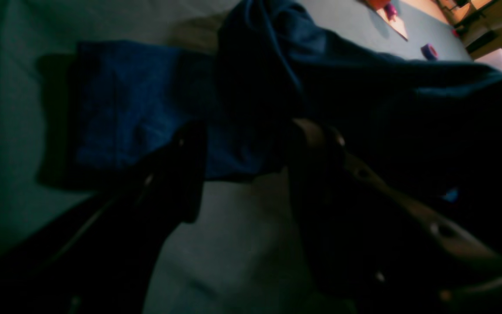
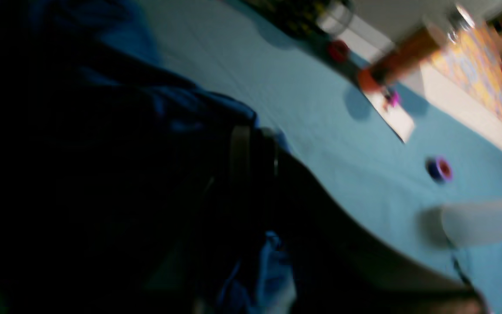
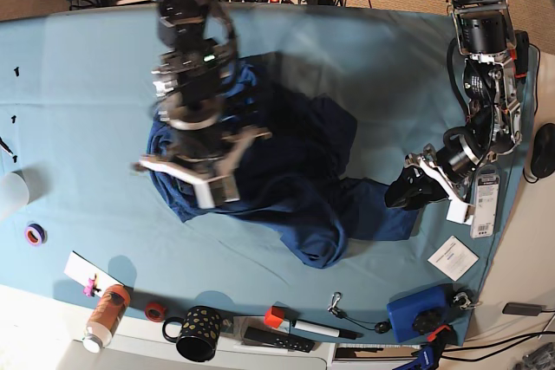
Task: Layout the t-shirt on the table in an organized manner, then fold the t-shirt properly
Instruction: 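Grasp the shirt body with the right gripper and lift it, then drag the held shirt edge away from the left gripper with the right gripper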
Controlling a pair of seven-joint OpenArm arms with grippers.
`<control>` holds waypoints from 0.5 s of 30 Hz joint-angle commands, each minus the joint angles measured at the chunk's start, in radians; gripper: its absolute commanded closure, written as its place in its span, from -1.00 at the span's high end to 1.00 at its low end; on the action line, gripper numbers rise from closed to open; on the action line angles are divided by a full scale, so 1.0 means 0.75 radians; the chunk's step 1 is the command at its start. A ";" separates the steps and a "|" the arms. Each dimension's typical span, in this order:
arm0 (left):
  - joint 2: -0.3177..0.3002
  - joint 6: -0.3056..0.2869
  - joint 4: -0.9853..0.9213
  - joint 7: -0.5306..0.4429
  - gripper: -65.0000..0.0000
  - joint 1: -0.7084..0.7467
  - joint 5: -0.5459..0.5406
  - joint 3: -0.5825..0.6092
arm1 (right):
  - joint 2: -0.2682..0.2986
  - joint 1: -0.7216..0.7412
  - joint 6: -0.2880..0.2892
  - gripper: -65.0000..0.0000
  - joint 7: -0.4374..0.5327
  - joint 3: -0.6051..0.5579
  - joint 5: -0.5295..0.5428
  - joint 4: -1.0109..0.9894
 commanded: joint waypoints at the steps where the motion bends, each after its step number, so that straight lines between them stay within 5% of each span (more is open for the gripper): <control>1: -0.015 -0.015 0.021 -0.031 -0.08 -0.033 -0.034 -0.004 | 0.024 0.018 -0.018 -1.00 0.032 0.068 0.005 0.022; 5: -0.014 -0.015 0.021 -0.033 -0.08 -0.028 -0.036 -0.004 | 0.057 -0.028 0.025 -1.00 0.035 0.329 0.328 0.022; 9: -0.014 -0.015 0.021 -0.036 -0.10 -0.017 -0.049 -0.004 | 0.056 -0.113 0.223 -0.20 0.025 0.478 0.588 0.022; 15: -0.014 -0.015 0.021 -0.036 -0.10 -0.014 -0.049 -0.004 | 0.056 -0.182 0.357 -0.15 -0.105 0.539 0.772 0.022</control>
